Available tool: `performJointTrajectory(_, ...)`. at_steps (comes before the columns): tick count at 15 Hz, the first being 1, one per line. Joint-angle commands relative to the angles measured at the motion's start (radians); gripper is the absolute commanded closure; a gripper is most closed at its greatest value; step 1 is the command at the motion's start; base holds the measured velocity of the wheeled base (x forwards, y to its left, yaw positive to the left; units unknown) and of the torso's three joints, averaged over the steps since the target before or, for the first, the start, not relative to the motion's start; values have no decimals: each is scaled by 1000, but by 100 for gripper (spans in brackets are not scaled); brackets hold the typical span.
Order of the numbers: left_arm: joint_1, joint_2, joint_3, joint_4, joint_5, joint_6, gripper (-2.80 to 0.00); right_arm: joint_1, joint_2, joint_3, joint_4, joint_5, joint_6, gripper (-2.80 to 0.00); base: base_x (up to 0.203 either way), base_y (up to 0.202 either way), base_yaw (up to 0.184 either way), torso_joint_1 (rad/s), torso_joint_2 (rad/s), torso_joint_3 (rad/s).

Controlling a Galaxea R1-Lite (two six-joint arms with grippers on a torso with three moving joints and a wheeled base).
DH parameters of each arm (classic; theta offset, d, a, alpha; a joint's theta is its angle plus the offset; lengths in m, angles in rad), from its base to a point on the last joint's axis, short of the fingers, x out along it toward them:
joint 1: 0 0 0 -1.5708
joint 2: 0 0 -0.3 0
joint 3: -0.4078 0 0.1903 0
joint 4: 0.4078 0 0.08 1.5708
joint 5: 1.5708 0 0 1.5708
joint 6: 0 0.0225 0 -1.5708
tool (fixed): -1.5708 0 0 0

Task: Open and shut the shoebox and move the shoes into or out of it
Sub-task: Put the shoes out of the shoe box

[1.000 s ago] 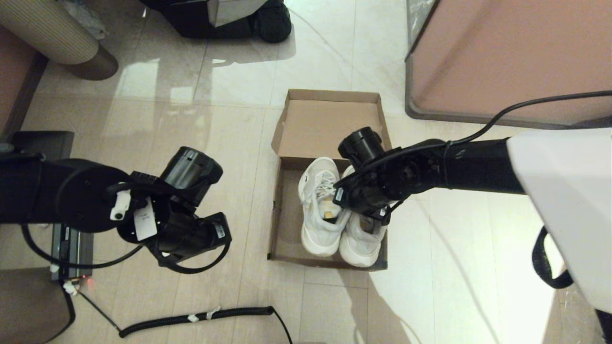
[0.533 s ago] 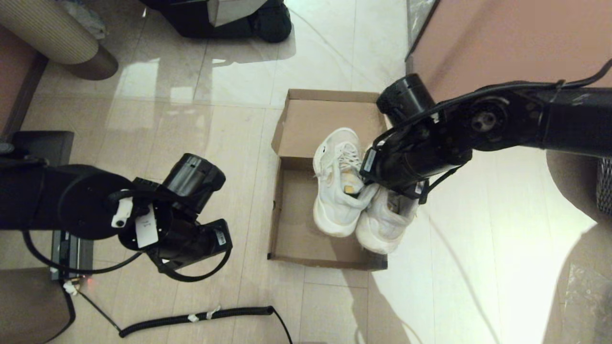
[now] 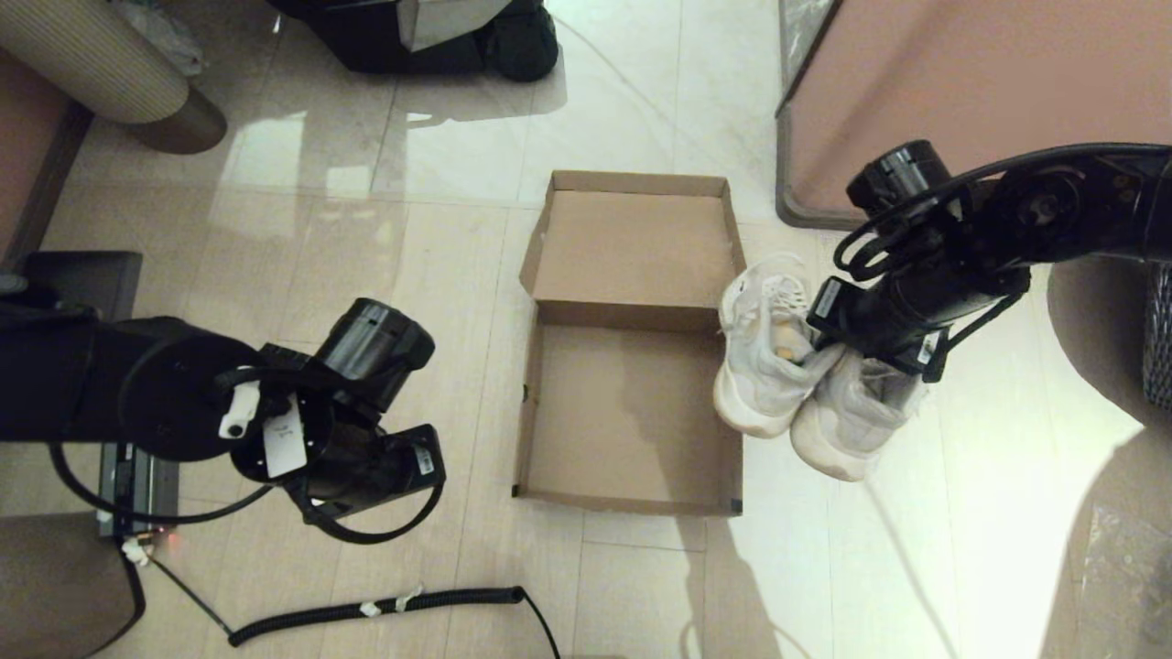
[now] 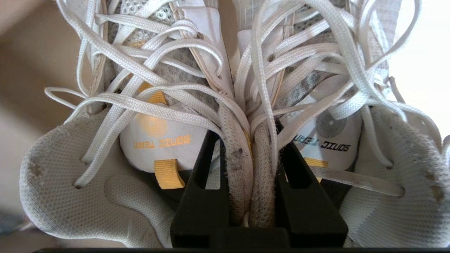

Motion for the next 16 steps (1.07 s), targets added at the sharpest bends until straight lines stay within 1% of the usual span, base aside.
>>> performJointTrajectory(1, 0, 4, -1, 2, 2, -4, 0, -86, 12, 54, -9, 2, -18, 0, 0, 0, 0, 0, 0, 0)
performJointTrajectory(4, 1, 4, 13, -5, -1, -6, 0, -201, 72, 90, -61, 1, -69, 0, 0, 0, 0, 0, 0, 0)
performJointTrajectory(5, 1, 2, 24, -17, 0, -7, 0, -227, 92, 98, -83, 1, -83, 0, 0, 0, 0, 0, 0, 0)
performJointTrajectory(7, -1, -10, 134, -91, 15, -6, 0, -268, 153, 114, -125, 0, -118, 0, 0, 0, 0, 0, 0, 0)
performJointTrajectory(8, -1, -34, 160, -119, 31, -2, 0, -288, 182, 121, -145, 0, -150, 0, 0, 0, 0, 0, 0, 0)
performJointTrajectory(10, -2, -56, 162, -127, 39, 14, 0, -321, 239, 131, -189, 1, -228, 0, 0, 0, 0, 0, 0, 0)
performJointTrajectory(13, -2, -56, 162, -129, 39, 12, 0, -354, 314, 181, -325, 4, -332, 0, 0, 0, 0, 0, 0, 0)
performJointTrajectory(16, 0, -70, 168, -128, 39, 11, 0, -361, 370, 270, -546, 41, -442, 0, 0, 0, 0, 0, 0, 0)
